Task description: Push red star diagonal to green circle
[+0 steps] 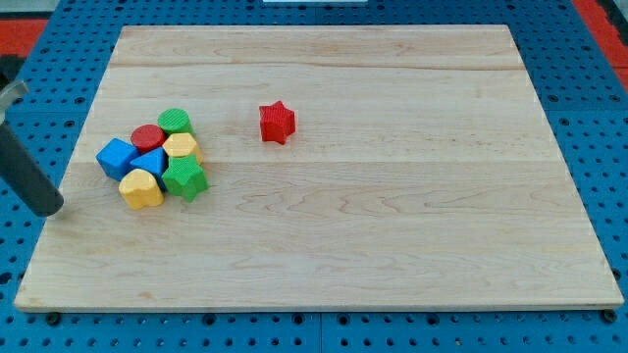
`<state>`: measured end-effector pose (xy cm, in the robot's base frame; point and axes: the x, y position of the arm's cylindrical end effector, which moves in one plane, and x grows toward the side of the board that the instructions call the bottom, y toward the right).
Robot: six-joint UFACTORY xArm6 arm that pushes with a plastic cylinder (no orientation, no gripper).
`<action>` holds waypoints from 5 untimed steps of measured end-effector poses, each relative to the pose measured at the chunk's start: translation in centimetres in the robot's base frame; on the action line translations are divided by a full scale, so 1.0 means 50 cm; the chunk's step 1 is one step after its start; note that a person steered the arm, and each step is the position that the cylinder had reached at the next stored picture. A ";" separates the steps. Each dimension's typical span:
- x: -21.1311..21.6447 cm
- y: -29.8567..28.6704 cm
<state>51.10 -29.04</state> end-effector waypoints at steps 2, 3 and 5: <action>0.004 0.029; 0.051 0.056; 0.062 0.181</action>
<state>54.18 -19.97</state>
